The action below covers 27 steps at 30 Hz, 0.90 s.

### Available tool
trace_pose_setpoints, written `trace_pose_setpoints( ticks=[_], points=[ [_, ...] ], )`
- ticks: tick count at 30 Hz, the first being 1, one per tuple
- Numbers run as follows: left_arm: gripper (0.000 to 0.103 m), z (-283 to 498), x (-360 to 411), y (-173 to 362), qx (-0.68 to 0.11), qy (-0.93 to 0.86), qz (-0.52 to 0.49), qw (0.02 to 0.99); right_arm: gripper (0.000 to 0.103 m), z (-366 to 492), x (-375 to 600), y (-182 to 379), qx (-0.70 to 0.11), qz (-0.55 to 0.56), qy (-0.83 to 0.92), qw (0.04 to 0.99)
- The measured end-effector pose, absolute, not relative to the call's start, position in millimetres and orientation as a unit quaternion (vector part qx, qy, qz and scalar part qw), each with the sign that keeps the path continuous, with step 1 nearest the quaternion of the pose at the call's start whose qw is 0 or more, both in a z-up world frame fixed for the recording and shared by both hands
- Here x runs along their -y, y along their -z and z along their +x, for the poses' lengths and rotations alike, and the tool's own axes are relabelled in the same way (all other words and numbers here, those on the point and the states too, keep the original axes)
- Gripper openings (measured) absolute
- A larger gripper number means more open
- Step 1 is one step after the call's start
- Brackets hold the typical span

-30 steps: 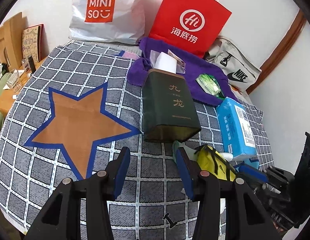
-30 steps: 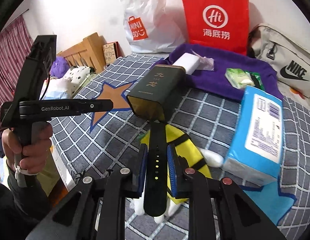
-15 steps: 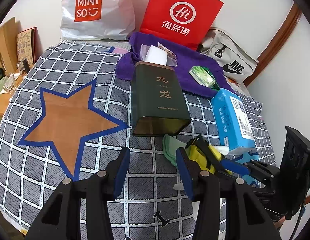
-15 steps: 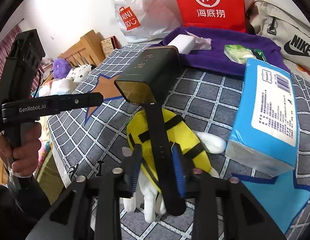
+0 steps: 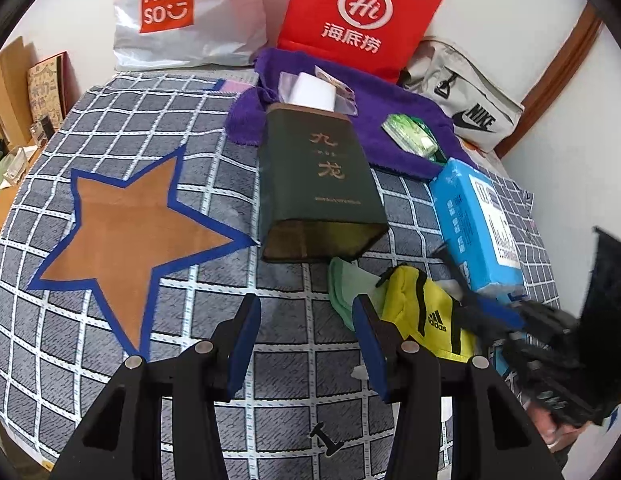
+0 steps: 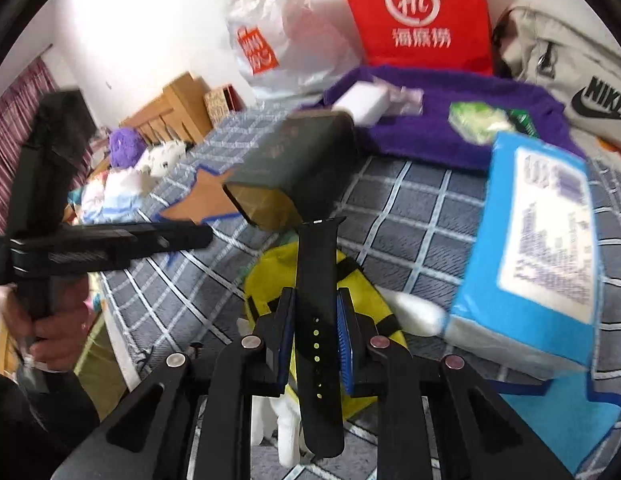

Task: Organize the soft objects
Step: 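Close the right tool on the black watch strap and lift it, then close the left tool on the yellow Adidas bag while the right tool holds the watch strap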

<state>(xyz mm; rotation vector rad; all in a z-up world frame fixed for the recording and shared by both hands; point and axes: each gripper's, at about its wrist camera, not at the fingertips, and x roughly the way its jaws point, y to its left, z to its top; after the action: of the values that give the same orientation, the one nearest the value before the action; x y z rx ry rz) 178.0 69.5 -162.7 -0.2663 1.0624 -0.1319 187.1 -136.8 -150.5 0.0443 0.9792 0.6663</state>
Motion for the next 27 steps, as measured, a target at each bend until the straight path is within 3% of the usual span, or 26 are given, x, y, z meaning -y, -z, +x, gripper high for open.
trace_pose_setpoints(
  ticks=[11, 27],
  points=[
    [0.045, 189.2, -9.9, 170.5, -0.513, 0.120, -0.094, 0.845, 0.020, 155.0, 203.5, 122.4, -0.430, 0.006, -0.249, 0.868],
    [0.044, 209.5, 12.1, 192.6, -0.527, 0.127, -0.083, 0.836, 0.020, 153.2, 241.9, 186.1, -0.492, 0.000, -0.209, 0.845]
  ],
)
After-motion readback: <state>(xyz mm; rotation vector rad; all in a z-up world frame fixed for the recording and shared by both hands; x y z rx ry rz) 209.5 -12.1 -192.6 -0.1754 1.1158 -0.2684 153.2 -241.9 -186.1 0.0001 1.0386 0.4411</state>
